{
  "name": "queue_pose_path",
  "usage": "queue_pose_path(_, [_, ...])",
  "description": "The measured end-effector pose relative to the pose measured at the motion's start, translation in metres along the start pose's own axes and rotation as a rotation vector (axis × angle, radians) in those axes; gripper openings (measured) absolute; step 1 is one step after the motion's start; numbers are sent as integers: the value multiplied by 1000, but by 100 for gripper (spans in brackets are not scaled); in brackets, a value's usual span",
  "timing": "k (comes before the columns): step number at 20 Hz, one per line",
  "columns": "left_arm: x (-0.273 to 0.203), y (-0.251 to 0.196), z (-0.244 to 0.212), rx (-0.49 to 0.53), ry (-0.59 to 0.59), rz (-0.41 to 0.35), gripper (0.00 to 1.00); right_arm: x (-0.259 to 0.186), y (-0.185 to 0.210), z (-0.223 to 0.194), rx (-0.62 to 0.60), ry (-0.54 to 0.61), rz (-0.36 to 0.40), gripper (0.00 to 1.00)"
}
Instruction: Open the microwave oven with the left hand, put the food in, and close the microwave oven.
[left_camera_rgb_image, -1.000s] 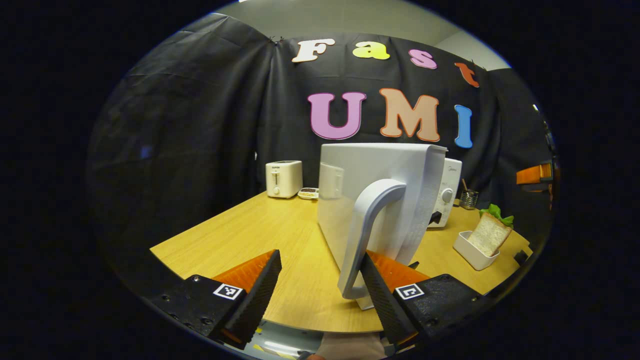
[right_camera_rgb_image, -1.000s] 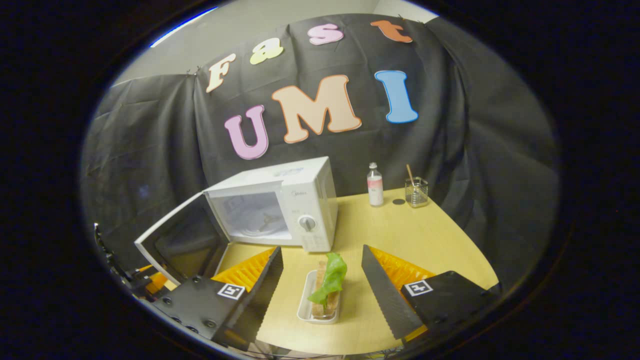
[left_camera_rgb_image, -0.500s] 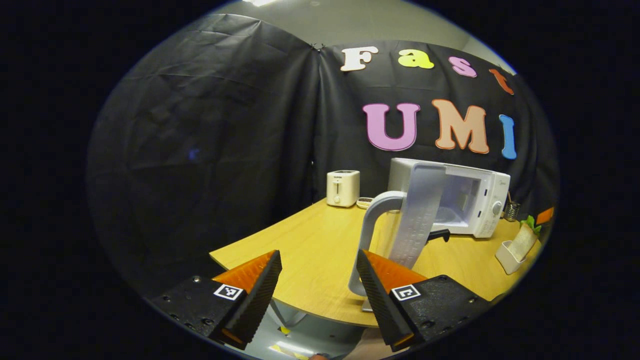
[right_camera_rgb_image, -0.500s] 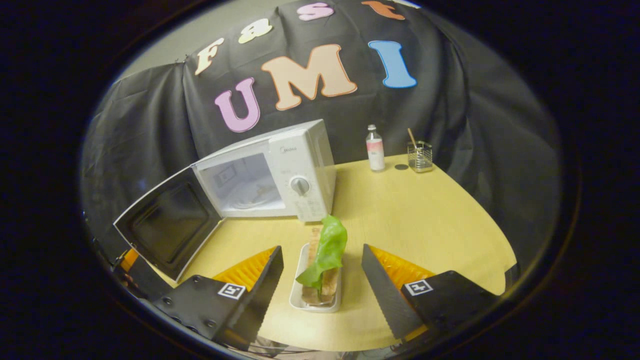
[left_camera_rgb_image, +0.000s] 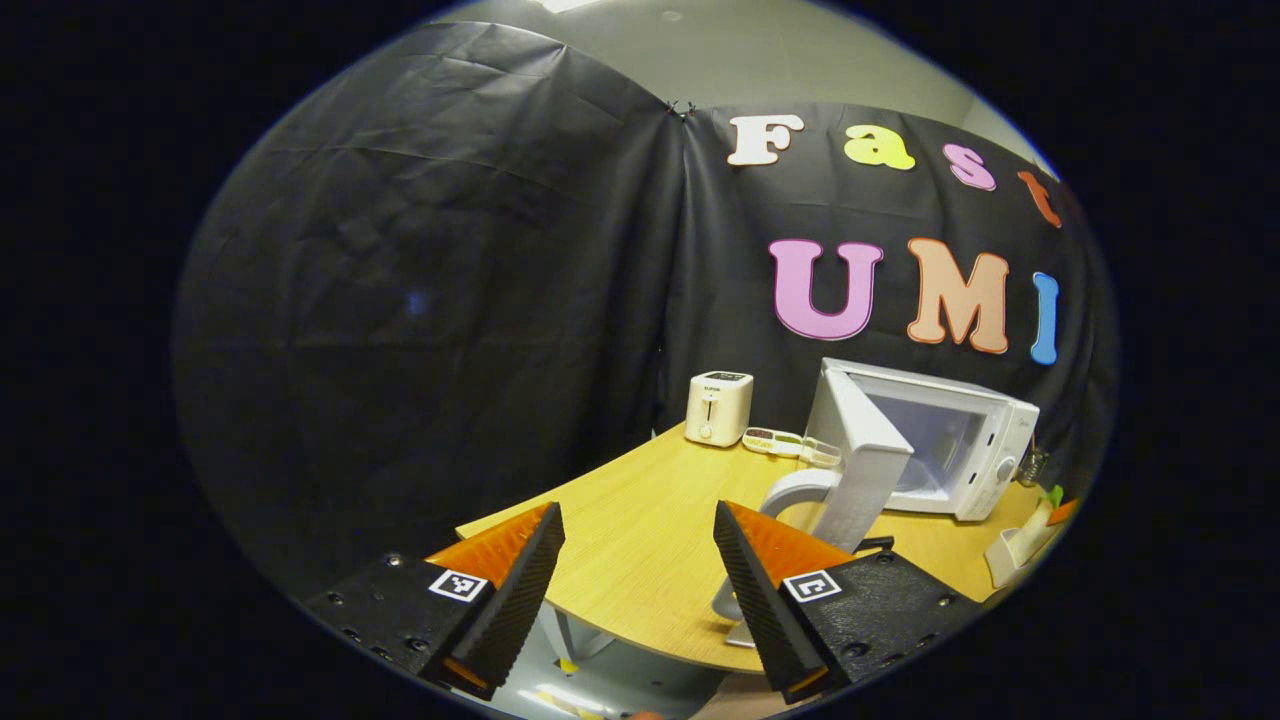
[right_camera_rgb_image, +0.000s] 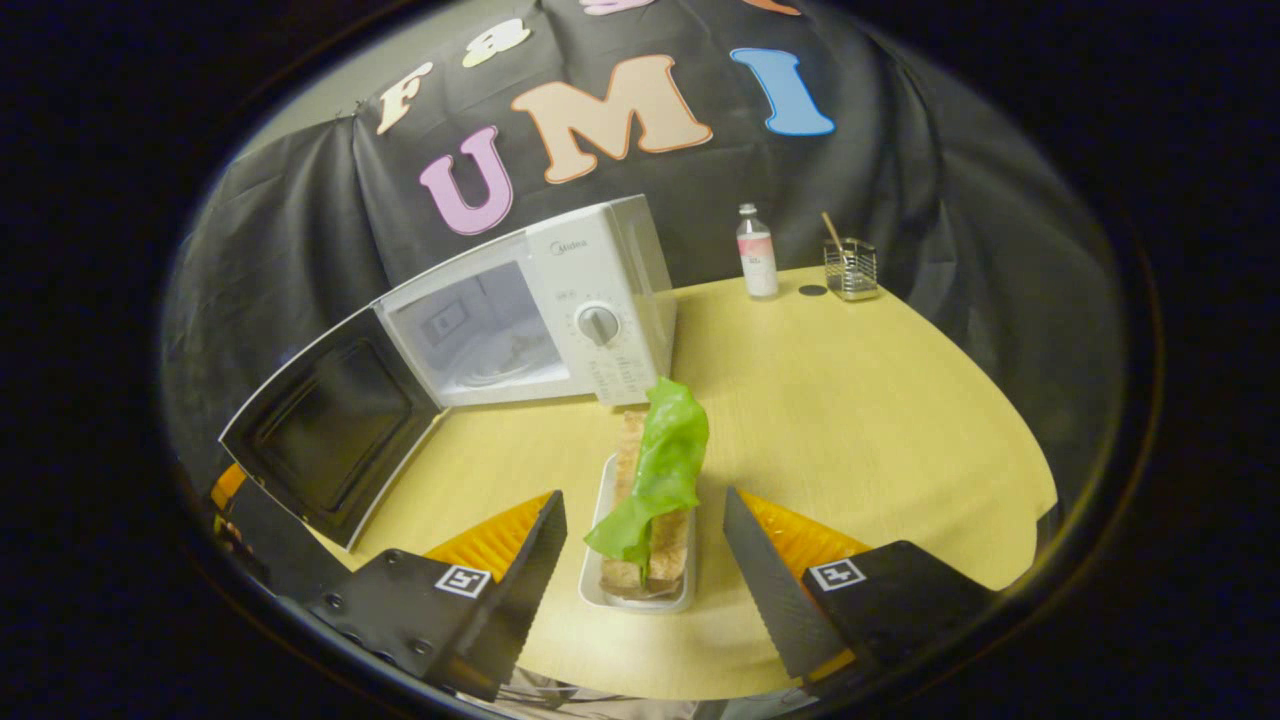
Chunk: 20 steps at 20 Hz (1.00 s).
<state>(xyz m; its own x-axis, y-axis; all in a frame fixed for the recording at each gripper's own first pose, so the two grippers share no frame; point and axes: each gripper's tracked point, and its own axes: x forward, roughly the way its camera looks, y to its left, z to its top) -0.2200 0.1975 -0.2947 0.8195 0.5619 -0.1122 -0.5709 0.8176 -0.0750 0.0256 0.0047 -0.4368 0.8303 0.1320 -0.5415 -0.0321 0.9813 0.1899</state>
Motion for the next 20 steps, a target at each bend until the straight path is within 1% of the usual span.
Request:
queue_pose_path(1, [2, -2, 4, -7, -10, -8, 92, 1, -1, 0, 2, 4, -4, 92])
queue_pose_path(2, [4, -5, 12, -14, -21, -16, 92, 2, -3, -2, 1, 8, -10, 98])
queue_pose_path(4, [8, -14, 28, -37, -49, -45, 92, 4, -5, -3, -3, 14, -26, 98])
queue_pose_path(5, [9, -22, 37, -47, -62, -68, 92, 5, -6, -3, 1, 18, -27, 92])
queue_pose_path(6, [11, -29, 46, -52, -74, -86, 92, 7, -5, -6, 3, 26, -26, 90])
queue_pose_path(7, [14, -33, 53, -50, -84, -98, 92, 9, -5, -8, 2, 37, -25, 98])
queue_pose_path(8, [17, -36, 60, -45, -95, -107, 91, 10, -6, -11, 0, 45, -26, 98])
queue_pose_path(9, [19, -38, 67, -38, -107, -116, 91, 12, -7, -13, -7, 52, -30, 89])
queue_pose_path(10, [20, -41, 74, -34, -118, -123, 91, 12, -6, -16, -7, 63, -24, 98])
queue_pose_path(11, [23, -44, 80, -32, -134, -128, 87, 14, -5, -20, -6, 74, -21, 85])
queue_pose_path(12, [25, -46, 88, -28, -149, -133, 91, 15, -5, -22, -5, 82, -22, 72])
queue_pose_path(13, [26, -47, 91, -21, -158, -135, 91, 15, -5, -24, 4, 95, -18, 62])
queue_pose_path(14, [28, -48, 95, -14, -164, -138, 95, 16, -6, -27, 22, 111, -9, 51])
queue_pose_path(15, [29, -48, 97, -9, -167, -141, 91, 15, -8, -25, 39, 107, -3, 40])
queue_pose_path(16, [31, -50, 99, -7, -168, -147, 87, 15, -8, -24, 49, 107, 6, 40])
queue_pose_path(17, [32, -53, 101, -6, -171, -156, 91, 12, -5, -23, 74, 107, 22, 43])
queue_pose_path(18, [33, -54, 102, -7, -170, -162, 87, 11, -3, -22, 96, 109, 42, 46])
queue_pose_path(19, [35, -55, 102, -9, -169, -169, 87, 9, -1, -20, 112, 111, 57, 33])
queue_pose_path(20, [37, -56, 103, -13, -167, -174, 87, 6, 0, -18, 110, 115, 70, 39])
